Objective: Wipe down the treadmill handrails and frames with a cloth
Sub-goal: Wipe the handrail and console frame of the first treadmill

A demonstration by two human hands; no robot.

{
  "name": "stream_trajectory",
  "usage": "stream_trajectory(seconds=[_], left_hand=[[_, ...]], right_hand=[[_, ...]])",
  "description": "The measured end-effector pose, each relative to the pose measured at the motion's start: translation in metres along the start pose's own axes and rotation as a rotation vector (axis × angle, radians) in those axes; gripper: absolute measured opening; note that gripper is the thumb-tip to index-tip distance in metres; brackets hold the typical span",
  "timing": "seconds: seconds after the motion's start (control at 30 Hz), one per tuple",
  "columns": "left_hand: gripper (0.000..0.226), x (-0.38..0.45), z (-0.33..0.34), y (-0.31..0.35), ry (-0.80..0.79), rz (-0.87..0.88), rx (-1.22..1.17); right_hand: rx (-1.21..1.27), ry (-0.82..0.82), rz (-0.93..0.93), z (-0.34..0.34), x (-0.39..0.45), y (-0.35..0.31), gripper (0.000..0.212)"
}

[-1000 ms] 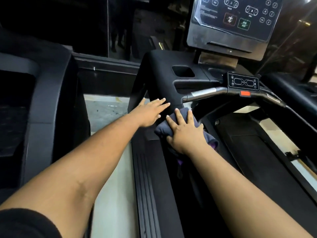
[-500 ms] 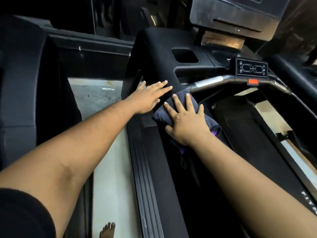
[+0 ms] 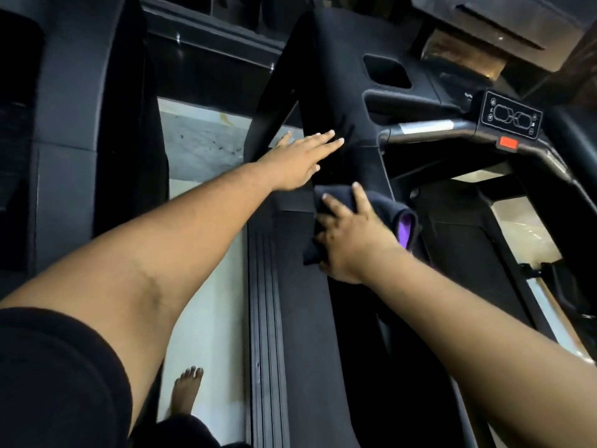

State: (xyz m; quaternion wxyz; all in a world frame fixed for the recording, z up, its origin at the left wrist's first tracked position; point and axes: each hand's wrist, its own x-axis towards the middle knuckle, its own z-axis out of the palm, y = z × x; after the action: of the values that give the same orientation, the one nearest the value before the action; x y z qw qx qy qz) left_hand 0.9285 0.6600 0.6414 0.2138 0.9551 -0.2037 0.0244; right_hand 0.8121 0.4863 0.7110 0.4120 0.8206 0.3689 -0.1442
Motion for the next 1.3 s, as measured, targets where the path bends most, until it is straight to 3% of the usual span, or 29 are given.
stream_trajectory(seconds=[0.2, 0.4, 0.5, 0.6, 0.73, 0.8, 1.0, 1.1, 1.3], left_hand=[[0.069, -0.025, 0.01, 0.029, 0.035, -0.021, -0.027], [0.067, -0.052, 0.014, 0.056, 0.03, -0.065, -0.025], [0.066, -0.073, 0.014, 0.07, 0.009, -0.075, -0.002], [0.066, -0.094, 0.02, 0.086, -0.021, -0.082, 0.028], [0.068, -0.113, 0.022, 0.109, -0.062, -0.079, 0.071], [0.069, -0.119, 0.021, 0.118, -0.074, -0.083, 0.098], [0.071, -0.115, 0.004, 0.12, -0.092, -0.127, 0.148], [0.071, -0.108, 0.004, 0.111, -0.104, -0.109, 0.185], [0.072, -0.05, -0.01, 0.076, -0.082, -0.097, 0.195]], right_hand=[[0.14, 0.126, -0.207, 0.032, -0.09, -0.019, 0.075], [0.214, 0.16, 0.036, 0.017, -0.044, -0.001, 0.061], [0.129, 0.2, -0.054, 0.038, -0.09, -0.036, 0.066], [0.213, 0.307, -0.126, 0.063, -0.146, -0.062, 0.069], [0.412, 0.31, 0.031, 0.072, -0.182, -0.059, 0.066], [0.5, 0.229, 0.163, 0.062, -0.168, -0.048, 0.071], [0.673, 0.286, 0.497, 0.054, -0.149, -0.052, 0.078], [0.74, 0.249, 0.534, 0.062, -0.161, -0.061, 0.079], [0.859, 0.323, 0.543, 0.041, -0.082, -0.005, 0.073]])
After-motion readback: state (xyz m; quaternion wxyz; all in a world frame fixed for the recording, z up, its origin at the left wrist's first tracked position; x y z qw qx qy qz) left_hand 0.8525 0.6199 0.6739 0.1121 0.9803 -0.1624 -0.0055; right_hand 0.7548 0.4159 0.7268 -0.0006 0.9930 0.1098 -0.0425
